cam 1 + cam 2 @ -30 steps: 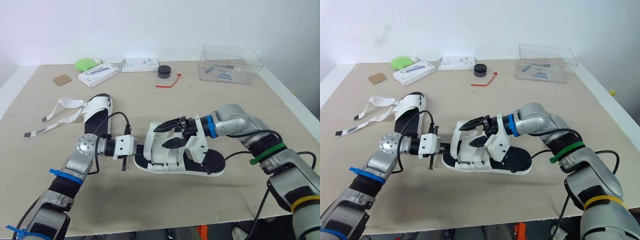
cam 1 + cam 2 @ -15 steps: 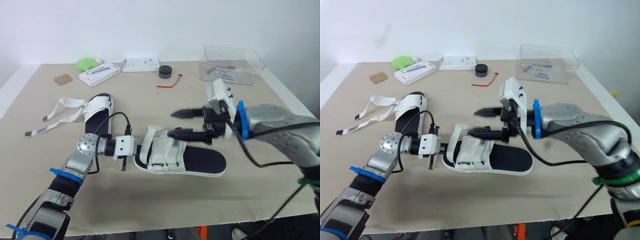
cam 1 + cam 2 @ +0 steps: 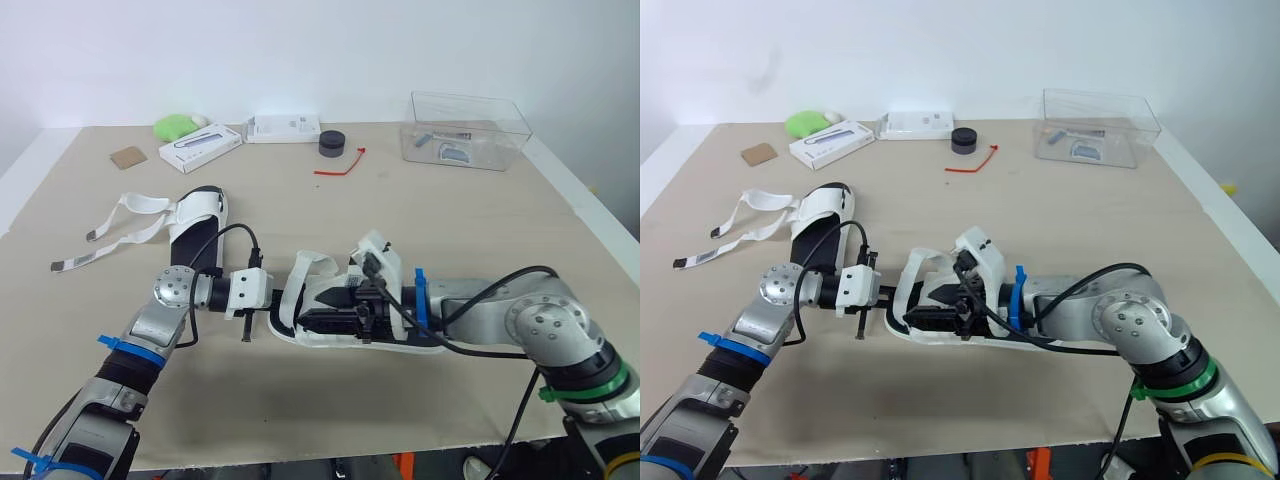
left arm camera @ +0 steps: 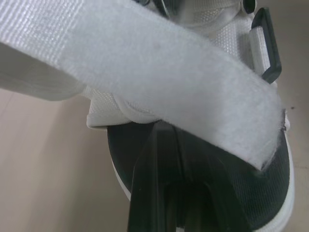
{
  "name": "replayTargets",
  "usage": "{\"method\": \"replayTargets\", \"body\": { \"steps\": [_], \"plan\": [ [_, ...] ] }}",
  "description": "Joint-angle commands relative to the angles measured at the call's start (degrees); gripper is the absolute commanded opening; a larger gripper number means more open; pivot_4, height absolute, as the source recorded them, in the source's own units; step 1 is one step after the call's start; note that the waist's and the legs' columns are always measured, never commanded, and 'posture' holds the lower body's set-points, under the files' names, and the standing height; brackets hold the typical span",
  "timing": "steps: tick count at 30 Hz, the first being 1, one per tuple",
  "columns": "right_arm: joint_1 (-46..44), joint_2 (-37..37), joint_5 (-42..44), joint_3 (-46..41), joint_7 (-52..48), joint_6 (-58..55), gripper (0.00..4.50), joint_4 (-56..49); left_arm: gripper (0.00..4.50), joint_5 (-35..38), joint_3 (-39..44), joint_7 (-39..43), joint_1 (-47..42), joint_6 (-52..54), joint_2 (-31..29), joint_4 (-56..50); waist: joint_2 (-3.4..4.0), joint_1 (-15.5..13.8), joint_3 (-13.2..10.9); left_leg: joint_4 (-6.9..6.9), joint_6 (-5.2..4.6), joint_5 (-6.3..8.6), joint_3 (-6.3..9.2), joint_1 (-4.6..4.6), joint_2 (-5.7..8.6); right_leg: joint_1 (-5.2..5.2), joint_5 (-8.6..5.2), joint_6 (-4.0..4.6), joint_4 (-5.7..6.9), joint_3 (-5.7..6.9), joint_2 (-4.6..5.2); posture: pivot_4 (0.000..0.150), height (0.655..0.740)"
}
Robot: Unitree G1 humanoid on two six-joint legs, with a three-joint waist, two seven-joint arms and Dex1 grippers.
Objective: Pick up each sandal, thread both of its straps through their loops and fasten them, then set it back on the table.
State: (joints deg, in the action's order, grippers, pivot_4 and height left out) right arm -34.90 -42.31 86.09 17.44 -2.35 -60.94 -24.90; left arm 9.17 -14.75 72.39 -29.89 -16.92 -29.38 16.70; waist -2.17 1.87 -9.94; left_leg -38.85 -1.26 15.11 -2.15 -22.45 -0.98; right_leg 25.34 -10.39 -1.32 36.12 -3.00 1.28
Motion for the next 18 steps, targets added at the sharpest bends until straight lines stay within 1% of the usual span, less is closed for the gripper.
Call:
{"method": "replayTargets", "body": {
  "steps": [1, 9, 18],
  "plan": [
    [0.46, 2.36, -1.89, -0.64, 2.79, -1.58, 3.45, -2.33, 0.0, 0.72, 0.61, 0.02, 0.4, 1.18, -0.3, -1.74, 0.0, 0.0, 0.0, 0.0, -0.01, 0.01, 0.0, 0.0, 0.0, 0.0, 0.0, 0.0, -0.01, 0.0, 0.01, 0.15, 0.74],
    [-0.88, 7.29, -5.31, -1.22, 3.87, -5.31, 3.45, -1.15, 0.0, 0.33, 0.47, -0.57, 0.53, 1.16, -0.15, -1.85, -0.01, 0.0, 0.01, 0.0, -0.01, 0.0, 0.04, 0.01, 0.0, -0.01, 0.0, -0.01, -0.01, 0.03, -0.02, 0.15, 0.74],
    [-1.18, 12.77, -6.08, -3.04, 7.06, -8.42, 3.45, 1.36, 0.0, 0.13, 0.23, -1.78, 1.48, 1.65, 0.18, -3.24, -0.01, 0.03, 0.01, 0.0, -0.01, 0.0, 0.06, 0.01, 0.0, -0.01, 0.0, -0.01, -0.01, 0.06, -0.02, 0.15, 0.74]
  ]
}}
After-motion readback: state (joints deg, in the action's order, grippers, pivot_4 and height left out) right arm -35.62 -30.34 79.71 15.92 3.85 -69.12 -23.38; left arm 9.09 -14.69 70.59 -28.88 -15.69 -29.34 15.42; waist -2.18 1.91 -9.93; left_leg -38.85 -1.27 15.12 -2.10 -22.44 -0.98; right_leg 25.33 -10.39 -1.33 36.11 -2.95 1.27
